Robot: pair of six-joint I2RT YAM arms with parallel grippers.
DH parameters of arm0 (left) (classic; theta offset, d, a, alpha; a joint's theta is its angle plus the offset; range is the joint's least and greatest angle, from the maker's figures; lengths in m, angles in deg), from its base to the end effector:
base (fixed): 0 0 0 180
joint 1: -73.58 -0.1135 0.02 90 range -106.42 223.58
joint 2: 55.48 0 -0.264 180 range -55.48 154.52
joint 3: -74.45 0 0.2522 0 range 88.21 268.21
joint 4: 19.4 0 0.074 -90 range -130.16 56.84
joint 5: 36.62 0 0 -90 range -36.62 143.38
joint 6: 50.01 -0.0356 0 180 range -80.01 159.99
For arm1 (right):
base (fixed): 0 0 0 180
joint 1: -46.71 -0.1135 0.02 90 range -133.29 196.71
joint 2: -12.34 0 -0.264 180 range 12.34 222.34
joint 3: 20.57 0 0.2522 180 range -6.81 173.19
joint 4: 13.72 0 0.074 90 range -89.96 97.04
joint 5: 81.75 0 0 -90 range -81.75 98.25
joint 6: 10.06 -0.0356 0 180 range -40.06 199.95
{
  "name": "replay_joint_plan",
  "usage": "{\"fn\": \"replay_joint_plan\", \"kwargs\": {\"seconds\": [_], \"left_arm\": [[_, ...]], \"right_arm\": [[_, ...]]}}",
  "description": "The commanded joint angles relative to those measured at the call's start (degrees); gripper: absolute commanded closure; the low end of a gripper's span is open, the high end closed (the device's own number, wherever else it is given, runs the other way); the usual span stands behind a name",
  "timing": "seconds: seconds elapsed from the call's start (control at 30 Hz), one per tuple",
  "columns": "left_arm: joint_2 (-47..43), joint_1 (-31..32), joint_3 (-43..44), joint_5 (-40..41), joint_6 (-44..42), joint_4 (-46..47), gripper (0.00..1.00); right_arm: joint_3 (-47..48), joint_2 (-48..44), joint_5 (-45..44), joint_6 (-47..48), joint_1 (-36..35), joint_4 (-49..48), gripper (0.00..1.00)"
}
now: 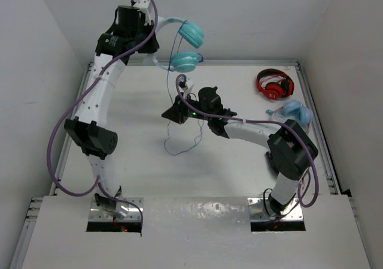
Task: Wrap the headphones
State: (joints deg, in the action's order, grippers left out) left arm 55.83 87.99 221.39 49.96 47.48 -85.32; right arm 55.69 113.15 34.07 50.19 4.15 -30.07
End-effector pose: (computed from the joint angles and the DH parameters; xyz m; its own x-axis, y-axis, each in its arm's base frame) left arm 0.4019 -0.1055 0.4511 -0.5232 0.0001 -0.8522 0.2321 0.9622 -0.1424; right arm 0.2870 0.2846 0.2529 -0.5509 0.1006 -0.8285 -0.7521 0.3704 0.5451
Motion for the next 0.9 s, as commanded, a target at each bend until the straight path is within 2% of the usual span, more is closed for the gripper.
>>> {"fn": "replay_joint_plan", "kwargs": {"seconds": [0.0,0.07,0.13,0.33,0.43,0.6,0.63,0.67,0.87], "left_arm": [[-5.0,-0.4,3.6,-3.0,1.0,3.0,1.00],[-5.2,-0.4,4.3,-4.3,1.1,2.6,1.00],[-5.6,-0.4,5.2,-5.1,1.2,2.8,1.00],[-6.4,-0.4,9.4,-9.4,0.8,2.9,1.00],[-6.6,-0.4,10.7,-11.8,1.0,3.1,1.00],[-7.2,-0.4,12.4,-11.1,0.4,3.5,1.00],[-7.2,-0.4,12.6,-10.9,0.3,3.3,1.00],[-7.2,-0.4,13.0,-10.8,0.1,3.3,1.00],[-6.8,-0.4,16.1,-10.8,-0.2,3.6,1.00]], "right_arm": [[-0.5,-1.0,-3.8,-2.8,1.3,-9.5,0.97],[-0.4,-0.4,-4.8,-2.6,1.6,-9.4,0.95],[-1.8,0.3,-6.3,-4.9,2.7,-13.3,0.91],[-6.1,6.6,-8.3,-22.2,8.0,-33.6,0.93],[-3.7,9.6,-8.0,-23.0,8.2,-34.3,0.93],[-0.5,13.4,-4.4,-24.3,8.1,-36.6,0.74],[-0.7,13.6,-4.8,-23.9,8.1,-34.9,0.64],[-1.0,13.8,-6.2,-21.9,8.1,-33.9,0.60],[-1.7,16.6,-9.0,-16.8,8.1,-26.6,0.52]]}}
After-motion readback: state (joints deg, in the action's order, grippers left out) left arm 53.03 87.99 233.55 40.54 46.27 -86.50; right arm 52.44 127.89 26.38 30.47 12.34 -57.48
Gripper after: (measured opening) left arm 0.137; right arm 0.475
